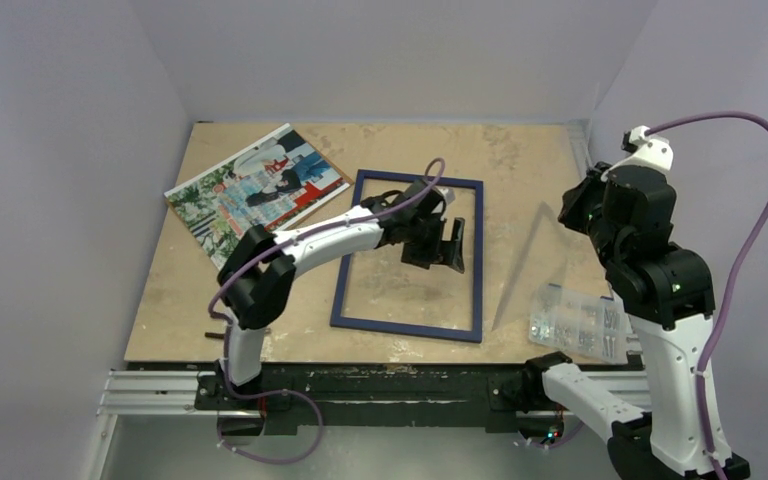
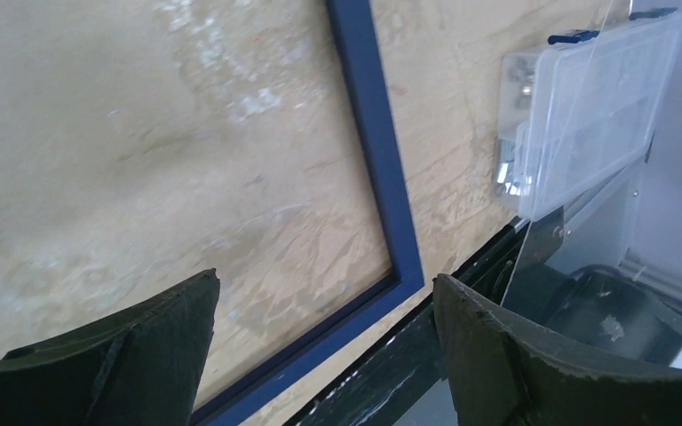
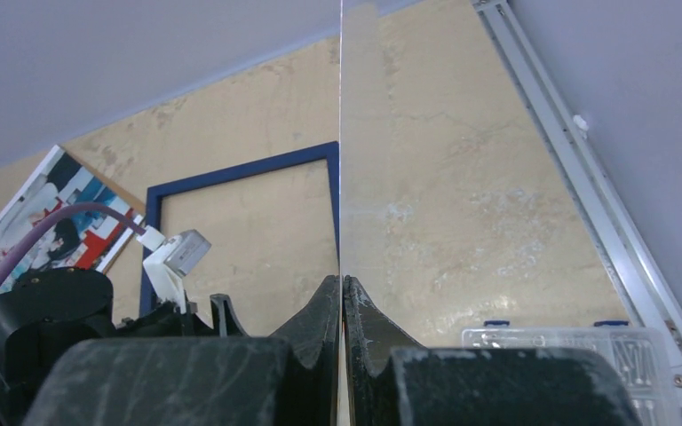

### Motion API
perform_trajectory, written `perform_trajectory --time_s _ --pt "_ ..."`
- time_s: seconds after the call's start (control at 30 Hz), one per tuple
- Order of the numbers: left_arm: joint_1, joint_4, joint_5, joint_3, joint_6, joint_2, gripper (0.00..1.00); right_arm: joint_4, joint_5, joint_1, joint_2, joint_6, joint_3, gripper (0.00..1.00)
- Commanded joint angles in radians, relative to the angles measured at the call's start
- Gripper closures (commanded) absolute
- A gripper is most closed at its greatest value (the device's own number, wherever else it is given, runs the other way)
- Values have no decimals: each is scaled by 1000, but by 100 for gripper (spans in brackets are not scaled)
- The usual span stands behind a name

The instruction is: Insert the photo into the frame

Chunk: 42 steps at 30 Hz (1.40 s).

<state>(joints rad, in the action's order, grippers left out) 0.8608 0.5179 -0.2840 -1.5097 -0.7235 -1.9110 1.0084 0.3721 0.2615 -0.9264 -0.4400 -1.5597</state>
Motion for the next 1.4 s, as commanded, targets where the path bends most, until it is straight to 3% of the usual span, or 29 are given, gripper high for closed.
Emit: perform_trajectory --time_s 0.0,0.2,0.53,0.67,0.73,0.83,1.03,1.37 --pt "66 2 -5 -165 -54 -119 14 6 99 -4 13 21 -39 100" --pt "130 78 84 -312 -102 -265 20 9 110 -4 18 22 -25 100" --pt "161 -56 53 -371 -152 -381 37 -1 98 -4 29 20 21 100" --pt "167 -63 26 -428 -184 -453 50 -2 98 -4 34 21 33 100" --pt "167 -42 31 -447 -198 -480 65 -6 98 -4 38 22 43 100" --pt "165 -21 31 -463 -208 -506 79 -14 97 -4 43 23 65 100" --pt "137 -125 6 -332 -208 -401 100 -36 88 -4 52 22 126 100" --pt "78 -173 -41 -173 -116 -102 100 -116 -2 -4 54 3 240 100"
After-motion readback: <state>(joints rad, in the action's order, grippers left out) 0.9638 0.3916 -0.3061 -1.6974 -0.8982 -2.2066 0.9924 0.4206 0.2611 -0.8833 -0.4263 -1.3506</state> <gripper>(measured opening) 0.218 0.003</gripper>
